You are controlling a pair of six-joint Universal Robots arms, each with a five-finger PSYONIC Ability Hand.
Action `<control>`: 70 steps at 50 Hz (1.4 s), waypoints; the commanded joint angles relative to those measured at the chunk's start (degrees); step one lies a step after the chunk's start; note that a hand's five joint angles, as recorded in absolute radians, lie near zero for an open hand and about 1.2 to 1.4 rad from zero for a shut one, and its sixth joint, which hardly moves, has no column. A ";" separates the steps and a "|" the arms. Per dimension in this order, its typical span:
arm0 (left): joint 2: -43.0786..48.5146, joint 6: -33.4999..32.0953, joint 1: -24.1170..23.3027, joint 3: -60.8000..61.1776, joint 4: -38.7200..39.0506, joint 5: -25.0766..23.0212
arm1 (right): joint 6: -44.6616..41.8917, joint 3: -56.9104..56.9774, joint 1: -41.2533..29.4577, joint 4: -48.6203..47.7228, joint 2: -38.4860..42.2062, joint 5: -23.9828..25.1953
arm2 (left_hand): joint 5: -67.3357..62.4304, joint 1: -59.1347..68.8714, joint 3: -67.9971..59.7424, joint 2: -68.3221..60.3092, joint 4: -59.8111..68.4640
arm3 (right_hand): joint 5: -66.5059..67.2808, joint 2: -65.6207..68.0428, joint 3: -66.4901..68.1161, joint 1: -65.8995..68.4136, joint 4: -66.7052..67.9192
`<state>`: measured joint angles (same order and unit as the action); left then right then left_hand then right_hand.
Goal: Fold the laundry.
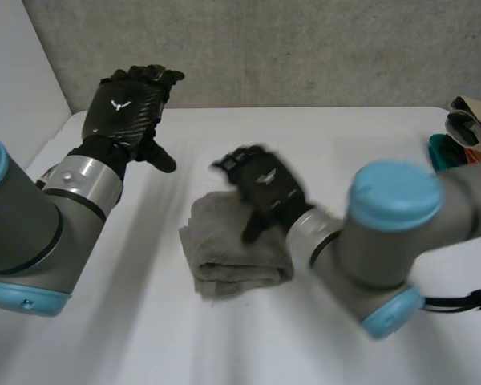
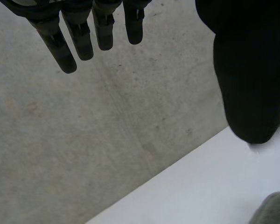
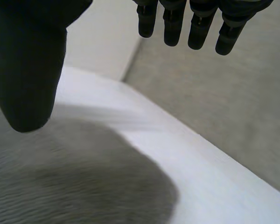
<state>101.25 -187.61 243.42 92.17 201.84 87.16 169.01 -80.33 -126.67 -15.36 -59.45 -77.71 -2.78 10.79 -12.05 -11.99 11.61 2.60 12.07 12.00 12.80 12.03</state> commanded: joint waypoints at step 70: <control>10.72 0.67 -0.57 -27.57 -32.30 -39.26 | -21.53 -5.20 -9.29 -16.63 11.46 -13.87 | 2.78 -0.79 2.05 1.99 -1.61 | -2.60 -2.07 -2.00 -2.80 -2.03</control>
<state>112.05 -186.92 242.96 64.40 169.52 46.91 149.33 -88.04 -136.09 -30.78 -48.90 -91.60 -2.76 10.79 -11.69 -11.86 11.28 2.60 12.06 12.00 11.44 12.03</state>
